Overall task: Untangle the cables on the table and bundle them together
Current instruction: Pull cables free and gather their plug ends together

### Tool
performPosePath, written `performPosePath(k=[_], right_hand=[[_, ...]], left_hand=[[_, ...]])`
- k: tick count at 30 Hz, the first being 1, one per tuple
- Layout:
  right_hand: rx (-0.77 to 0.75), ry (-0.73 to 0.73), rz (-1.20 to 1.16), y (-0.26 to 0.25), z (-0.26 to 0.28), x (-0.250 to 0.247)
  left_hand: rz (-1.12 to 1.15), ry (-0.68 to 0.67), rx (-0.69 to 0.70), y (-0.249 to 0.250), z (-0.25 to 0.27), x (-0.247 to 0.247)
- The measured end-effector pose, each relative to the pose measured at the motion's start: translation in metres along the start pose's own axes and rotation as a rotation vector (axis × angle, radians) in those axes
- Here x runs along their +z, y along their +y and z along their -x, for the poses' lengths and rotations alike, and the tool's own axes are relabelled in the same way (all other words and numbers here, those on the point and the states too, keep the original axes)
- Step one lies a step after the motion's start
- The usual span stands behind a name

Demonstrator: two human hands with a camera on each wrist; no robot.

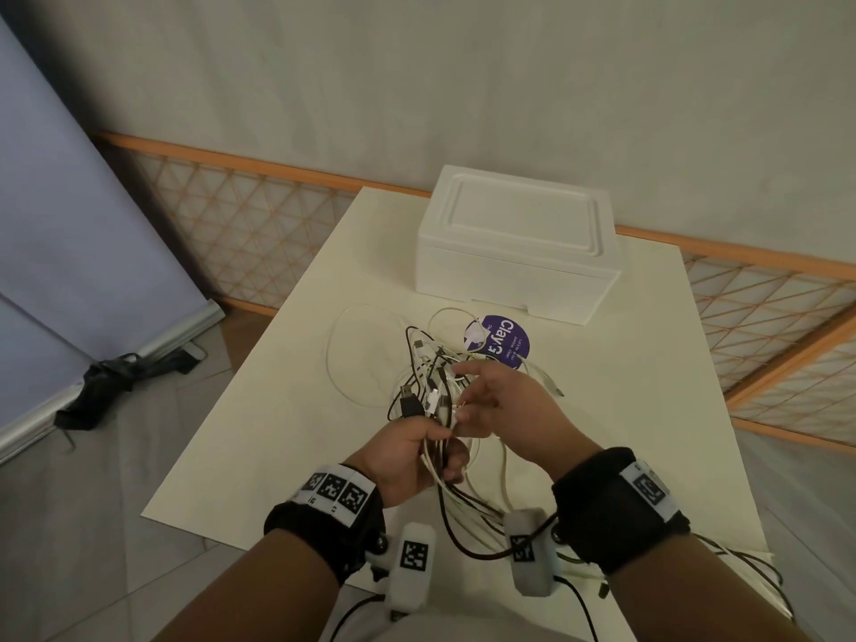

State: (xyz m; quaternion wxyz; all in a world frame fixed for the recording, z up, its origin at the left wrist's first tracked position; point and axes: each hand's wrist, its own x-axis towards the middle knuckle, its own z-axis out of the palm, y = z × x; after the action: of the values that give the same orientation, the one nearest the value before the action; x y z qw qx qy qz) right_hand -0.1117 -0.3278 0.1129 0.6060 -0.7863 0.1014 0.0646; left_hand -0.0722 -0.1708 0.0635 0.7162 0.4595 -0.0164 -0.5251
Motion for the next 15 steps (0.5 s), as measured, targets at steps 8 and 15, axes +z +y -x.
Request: performPosePath(k=[8, 15], right_hand=[[-0.134, -0.344, 0.393, -0.007, -0.01, -0.008], [-0.207, -0.097, 0.704, -0.019, -0.012, -0.005]], left_hand=[[-0.2, -0.133, -0.08, 0.004, 0.012, -0.006], [-0.171, -0.129, -0.046, 0.002, 0.015, -0.016]])
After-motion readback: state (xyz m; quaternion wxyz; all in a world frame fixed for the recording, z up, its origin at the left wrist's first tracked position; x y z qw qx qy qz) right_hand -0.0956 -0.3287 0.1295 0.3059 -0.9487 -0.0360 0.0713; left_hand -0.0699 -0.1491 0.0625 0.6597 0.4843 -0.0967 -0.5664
